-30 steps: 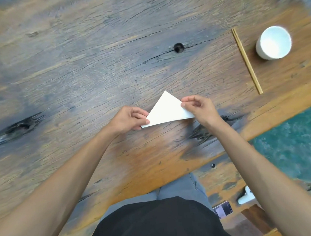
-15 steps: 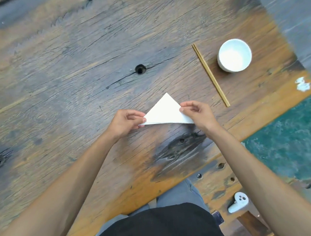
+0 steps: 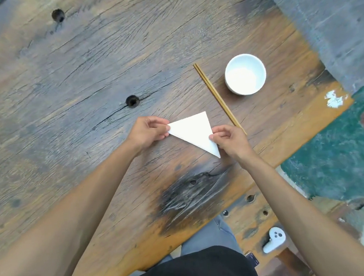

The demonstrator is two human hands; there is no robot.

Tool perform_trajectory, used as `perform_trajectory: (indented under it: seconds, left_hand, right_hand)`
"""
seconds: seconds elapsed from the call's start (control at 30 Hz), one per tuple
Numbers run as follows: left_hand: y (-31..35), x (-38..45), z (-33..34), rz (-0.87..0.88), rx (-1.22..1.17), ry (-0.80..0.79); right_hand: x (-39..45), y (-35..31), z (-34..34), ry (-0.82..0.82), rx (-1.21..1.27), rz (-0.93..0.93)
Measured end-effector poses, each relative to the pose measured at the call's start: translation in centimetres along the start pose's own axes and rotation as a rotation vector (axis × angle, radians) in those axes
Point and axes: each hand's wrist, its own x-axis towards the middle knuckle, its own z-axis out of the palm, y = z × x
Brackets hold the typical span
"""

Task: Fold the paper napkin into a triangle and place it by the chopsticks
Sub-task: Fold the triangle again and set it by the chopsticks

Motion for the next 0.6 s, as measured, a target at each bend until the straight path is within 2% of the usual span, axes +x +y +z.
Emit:
perform_trajectory:
  seconds: [0.23, 0.47, 0.53, 0.6]
  left_hand:
    - [2.5, 3.4, 1.4, 0.087, 0.092, 0.081]
    - [3.3, 5.2, 2.0, 0.165, 0.162, 0.129]
    - [3.3, 5.5, 2.2, 0.181, 0.234, 0.163]
    - [3.2, 5.2, 2.4, 0.238, 0.423, 0.263]
  right_hand:
    - [1.4, 0.4, -0.2, 0.054, -0.018, 0.035]
    - [1.6, 0.0, 0.4, 0.138, -0.195, -0.014]
    - [1.4, -0.2, 0.5, 0.142, -0.196, -0.009]
    - [1.1, -0.6, 0.5, 0.162, -0.198, 0.004]
